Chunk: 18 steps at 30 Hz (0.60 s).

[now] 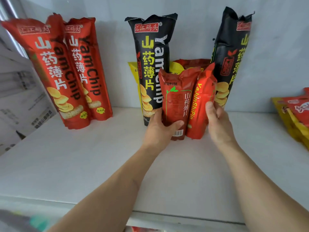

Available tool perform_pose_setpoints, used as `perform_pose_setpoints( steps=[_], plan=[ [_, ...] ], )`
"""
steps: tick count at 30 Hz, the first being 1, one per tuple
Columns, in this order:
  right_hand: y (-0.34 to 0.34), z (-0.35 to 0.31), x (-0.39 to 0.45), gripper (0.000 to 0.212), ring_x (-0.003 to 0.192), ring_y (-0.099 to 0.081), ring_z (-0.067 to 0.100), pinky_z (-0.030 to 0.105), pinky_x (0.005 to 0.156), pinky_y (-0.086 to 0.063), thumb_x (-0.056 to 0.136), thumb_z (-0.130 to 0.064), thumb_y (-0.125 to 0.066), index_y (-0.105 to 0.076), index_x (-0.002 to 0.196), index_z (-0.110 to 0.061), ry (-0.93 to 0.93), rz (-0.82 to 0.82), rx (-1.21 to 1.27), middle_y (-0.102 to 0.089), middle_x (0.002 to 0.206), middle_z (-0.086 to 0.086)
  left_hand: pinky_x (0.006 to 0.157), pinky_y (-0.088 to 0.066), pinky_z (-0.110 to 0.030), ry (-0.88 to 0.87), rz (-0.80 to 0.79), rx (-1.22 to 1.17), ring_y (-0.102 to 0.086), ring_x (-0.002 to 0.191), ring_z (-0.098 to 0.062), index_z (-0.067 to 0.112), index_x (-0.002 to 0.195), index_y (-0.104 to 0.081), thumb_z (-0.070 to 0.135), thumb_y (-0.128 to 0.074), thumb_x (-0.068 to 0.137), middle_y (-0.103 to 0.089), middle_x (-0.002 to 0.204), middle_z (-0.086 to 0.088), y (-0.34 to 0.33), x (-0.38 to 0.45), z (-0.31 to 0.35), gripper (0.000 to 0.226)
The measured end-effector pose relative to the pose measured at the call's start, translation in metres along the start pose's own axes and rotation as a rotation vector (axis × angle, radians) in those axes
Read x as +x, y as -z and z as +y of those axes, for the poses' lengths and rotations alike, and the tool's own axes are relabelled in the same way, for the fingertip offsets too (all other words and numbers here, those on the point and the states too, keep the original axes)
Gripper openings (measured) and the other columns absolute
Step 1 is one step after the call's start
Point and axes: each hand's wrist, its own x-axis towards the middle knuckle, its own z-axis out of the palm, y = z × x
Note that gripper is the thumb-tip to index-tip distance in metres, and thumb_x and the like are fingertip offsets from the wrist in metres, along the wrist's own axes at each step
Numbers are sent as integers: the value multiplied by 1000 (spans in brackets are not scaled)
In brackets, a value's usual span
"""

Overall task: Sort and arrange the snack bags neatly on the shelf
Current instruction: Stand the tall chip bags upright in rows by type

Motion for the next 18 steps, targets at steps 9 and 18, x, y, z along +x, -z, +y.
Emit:
perform_pose_setpoints(
  steps=[9, 18],
  plan=[
    [-12, 4, -8, 88, 96, -72, 17, 43, 88, -57, 64, -83, -66, -63, 116, -13, -57, -9, 142, -74, 105, 0, 55, -52, -10, 33, -173, -159, -69, 75, 7, 16, 130, -53, 15, -81, 82, -67, 105, 9, 39, -5, 1, 56],
    [-20, -20, -34, 59, 91, -64, -2, 16, 70, -44, 67, -72, -65, -61, 111, -33, -72, -15, 96, -68, 102, -16, 60, -56, -17, -30, -184, -146, -62, 108, -11, 24, 134, -49, 37, -89, 72, -52, 125, 0, 48, -9, -5, 75]
  ],
)
